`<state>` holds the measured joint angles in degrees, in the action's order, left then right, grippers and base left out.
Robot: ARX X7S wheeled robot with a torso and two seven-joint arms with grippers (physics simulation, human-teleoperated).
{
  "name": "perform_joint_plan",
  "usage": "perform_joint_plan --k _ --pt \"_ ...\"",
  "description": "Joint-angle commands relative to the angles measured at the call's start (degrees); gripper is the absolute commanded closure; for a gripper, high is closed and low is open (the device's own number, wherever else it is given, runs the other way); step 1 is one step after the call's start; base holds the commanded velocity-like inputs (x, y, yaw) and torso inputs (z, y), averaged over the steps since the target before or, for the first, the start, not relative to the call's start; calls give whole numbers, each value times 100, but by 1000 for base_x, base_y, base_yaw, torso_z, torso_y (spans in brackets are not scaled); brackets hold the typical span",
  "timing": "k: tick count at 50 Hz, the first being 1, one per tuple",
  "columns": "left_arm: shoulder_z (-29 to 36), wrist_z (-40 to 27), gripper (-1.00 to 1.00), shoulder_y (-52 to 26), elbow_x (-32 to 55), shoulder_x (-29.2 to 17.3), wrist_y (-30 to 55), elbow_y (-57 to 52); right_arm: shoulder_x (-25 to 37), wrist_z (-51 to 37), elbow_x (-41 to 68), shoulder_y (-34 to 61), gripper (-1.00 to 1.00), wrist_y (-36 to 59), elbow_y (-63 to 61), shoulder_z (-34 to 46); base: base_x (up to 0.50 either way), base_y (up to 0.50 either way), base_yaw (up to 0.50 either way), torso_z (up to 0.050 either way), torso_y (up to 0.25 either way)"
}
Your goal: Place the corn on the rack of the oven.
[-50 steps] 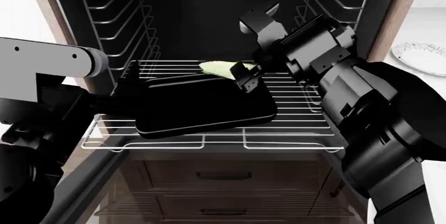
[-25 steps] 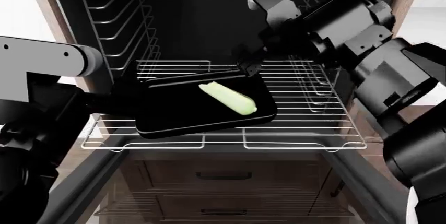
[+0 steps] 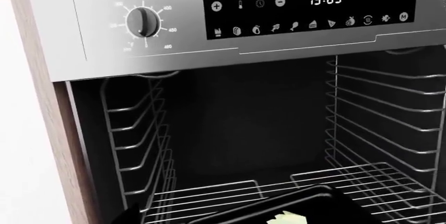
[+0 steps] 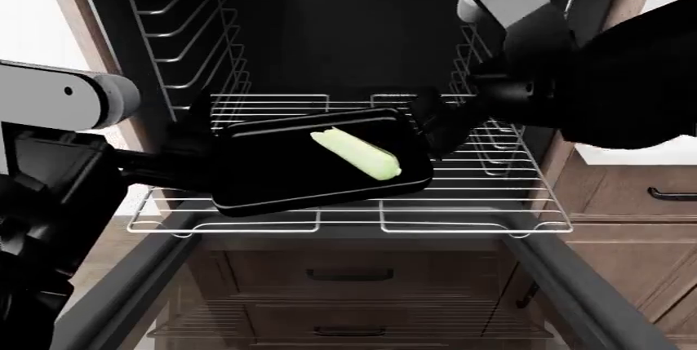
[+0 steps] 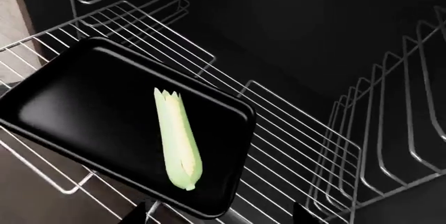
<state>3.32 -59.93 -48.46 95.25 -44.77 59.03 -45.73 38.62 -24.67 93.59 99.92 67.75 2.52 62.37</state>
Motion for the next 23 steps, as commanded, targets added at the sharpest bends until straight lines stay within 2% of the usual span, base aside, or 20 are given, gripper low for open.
perform_joint_plan --k 1,5,23 --pt "-176 -154 -100 103 329 -124 -189 -313 1031 -1639 1768 15 -100 191 -1555 -477 0 0 0 0 0" --pt "-175 -105 -100 111 284 -86 -210 -328 1401 -2090 2339 80 -100 82 -1977 -518 0 0 0 0 0" --pt "-253 190 -100 317 -37 -52 -257 -308 2284 -3724 4270 895 -100 -97 -2864 -165 0 0 0 0 0"
